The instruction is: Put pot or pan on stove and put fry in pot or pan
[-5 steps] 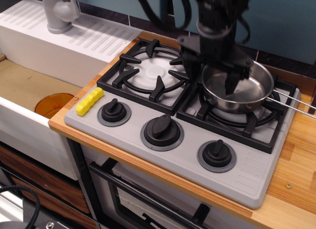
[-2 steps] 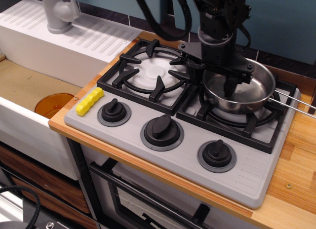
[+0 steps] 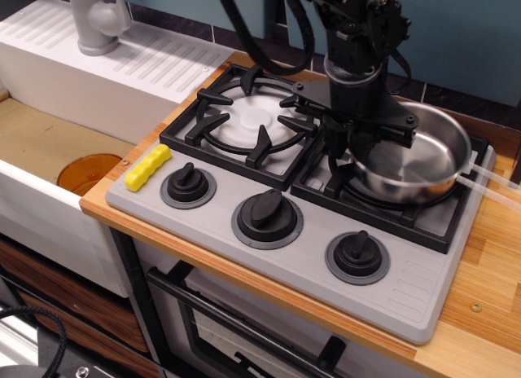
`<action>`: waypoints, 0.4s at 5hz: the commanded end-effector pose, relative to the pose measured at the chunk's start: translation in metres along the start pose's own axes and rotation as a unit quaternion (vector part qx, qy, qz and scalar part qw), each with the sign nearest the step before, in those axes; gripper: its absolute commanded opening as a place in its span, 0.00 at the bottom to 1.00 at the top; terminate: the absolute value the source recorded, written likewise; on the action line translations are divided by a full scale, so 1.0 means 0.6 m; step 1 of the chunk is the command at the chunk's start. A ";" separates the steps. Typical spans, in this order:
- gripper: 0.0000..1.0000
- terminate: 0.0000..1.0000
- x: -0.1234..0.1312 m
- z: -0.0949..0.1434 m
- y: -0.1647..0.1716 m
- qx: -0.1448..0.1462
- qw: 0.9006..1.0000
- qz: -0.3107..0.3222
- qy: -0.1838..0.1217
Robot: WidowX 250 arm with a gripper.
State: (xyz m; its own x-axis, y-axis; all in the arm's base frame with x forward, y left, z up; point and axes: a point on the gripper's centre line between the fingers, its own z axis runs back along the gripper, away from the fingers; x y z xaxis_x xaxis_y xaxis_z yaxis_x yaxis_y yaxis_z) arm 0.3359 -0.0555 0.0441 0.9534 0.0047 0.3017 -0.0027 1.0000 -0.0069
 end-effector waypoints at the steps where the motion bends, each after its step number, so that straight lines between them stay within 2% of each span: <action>1: 0.00 0.00 0.023 0.054 -0.025 -0.009 0.999 0.015 -0.027; 2: 0.00 0.00 0.040 0.087 -0.032 0.000 1.000 0.023 0.000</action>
State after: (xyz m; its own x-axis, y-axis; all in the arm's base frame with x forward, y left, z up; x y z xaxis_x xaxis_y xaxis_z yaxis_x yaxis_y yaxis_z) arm 0.3345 -0.0707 0.0730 0.9752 0.0450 0.2165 -0.0468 0.9989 0.0031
